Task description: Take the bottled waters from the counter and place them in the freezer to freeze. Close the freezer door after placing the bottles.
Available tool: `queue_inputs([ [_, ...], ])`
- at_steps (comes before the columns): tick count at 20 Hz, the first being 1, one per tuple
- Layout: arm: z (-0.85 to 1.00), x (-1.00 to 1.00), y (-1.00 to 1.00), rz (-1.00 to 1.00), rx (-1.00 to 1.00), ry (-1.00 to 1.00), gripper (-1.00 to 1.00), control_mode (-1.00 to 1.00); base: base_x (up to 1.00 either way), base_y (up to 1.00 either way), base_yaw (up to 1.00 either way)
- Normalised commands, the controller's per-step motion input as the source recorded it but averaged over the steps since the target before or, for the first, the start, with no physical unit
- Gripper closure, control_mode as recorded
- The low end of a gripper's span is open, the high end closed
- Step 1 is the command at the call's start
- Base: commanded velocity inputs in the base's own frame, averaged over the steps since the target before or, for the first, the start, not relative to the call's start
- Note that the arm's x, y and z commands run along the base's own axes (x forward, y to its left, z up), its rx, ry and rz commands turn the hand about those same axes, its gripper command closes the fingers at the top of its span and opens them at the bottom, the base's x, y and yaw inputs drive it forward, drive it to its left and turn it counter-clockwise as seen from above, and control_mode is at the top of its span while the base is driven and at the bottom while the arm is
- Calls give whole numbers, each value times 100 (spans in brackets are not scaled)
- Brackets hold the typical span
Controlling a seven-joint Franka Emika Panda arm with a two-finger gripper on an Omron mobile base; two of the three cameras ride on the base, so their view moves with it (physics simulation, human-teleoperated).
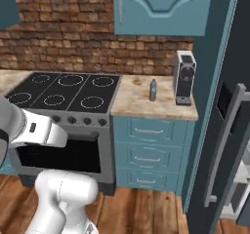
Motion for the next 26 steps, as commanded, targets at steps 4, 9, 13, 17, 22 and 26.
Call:
queue_inputs([
  [4,0,0,0,0,0,0,-100,100,43,71,-30],
  [9,0,0,0,0,0,0,-100,100,57,31,-14],
  [13,0,0,0,0,0,0,-100,100,64,5,-4],
  [17,0,0,0,0,0,0,-100,100,66,0,0],
  [22,0,0,0,0,0,0,-100,100,61,0,0],
  [26,0,0,0,0,0,0,-100,100,45,-5,2],
])
